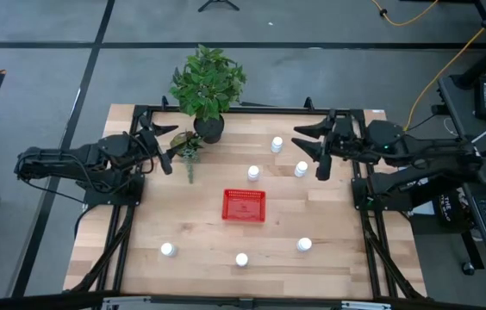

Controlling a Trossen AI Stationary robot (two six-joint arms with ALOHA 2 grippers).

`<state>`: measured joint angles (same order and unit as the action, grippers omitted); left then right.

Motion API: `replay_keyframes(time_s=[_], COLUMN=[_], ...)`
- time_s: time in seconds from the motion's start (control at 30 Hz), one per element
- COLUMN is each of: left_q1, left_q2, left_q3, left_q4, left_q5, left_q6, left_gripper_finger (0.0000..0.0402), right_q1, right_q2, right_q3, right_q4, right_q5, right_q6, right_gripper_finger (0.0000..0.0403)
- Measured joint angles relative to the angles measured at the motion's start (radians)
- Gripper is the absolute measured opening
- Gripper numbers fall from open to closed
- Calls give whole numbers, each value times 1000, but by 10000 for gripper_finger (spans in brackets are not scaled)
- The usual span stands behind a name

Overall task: Pick and place pill bottles into a basket
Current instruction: Put the white medicine bottle into the red basket

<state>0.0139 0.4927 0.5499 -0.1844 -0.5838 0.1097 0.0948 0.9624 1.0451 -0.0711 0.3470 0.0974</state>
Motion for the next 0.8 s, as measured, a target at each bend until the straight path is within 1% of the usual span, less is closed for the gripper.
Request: replay_keyframes(time_s=[0.8], left_q1=[0], left_q2=[0], left_q3=[0], left_q4=[0], left_q5=[1], left_q6=[8], left_gripper_finger=[267], right_q1=[0], right_q2=[93], right_q3=[0], right_q4=[1], right_q5=[0], right_q6=[2], right_gripper_finger=[163])
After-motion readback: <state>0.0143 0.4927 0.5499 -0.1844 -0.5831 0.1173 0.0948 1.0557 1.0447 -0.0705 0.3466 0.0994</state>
